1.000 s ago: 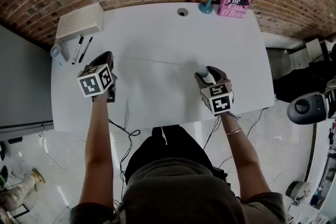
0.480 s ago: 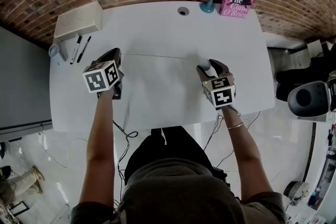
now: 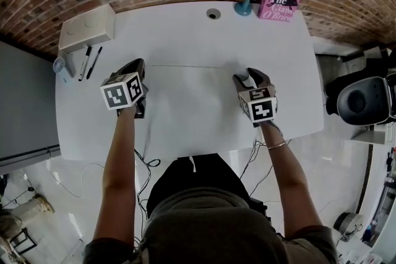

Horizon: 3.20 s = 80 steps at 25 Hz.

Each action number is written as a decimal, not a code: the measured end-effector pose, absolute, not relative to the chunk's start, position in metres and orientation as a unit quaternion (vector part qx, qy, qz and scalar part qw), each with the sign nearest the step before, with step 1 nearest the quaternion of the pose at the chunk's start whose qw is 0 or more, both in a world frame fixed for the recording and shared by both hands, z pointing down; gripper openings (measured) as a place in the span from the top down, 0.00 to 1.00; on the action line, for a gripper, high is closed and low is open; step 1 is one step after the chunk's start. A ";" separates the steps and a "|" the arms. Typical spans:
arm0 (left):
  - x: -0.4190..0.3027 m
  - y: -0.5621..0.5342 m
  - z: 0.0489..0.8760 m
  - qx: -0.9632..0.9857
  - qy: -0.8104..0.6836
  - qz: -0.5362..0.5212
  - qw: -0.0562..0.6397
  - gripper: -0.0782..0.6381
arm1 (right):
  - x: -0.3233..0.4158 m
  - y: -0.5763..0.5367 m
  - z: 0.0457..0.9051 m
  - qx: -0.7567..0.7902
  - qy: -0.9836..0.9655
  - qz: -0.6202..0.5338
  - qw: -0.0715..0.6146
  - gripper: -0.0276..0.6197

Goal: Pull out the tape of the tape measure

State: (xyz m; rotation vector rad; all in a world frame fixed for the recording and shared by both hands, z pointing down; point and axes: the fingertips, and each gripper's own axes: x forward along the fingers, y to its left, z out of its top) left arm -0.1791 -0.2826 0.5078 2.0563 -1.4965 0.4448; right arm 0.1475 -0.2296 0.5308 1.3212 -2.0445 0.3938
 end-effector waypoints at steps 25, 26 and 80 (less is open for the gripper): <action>-0.166 -0.312 0.547 0.736 -0.574 0.192 0.303 0.86 | 0.164 -0.284 0.572 0.495 -0.771 0.176 0.360 0.61; -0.166 -0.312 0.548 0.735 -0.575 0.193 0.304 0.86 | 0.165 -0.285 0.573 0.493 -0.772 0.177 0.361 0.61; -0.156 -0.283 0.507 0.747 -0.600 0.165 0.233 0.80 | 0.161 -0.252 0.515 0.559 -0.778 0.214 0.190 0.69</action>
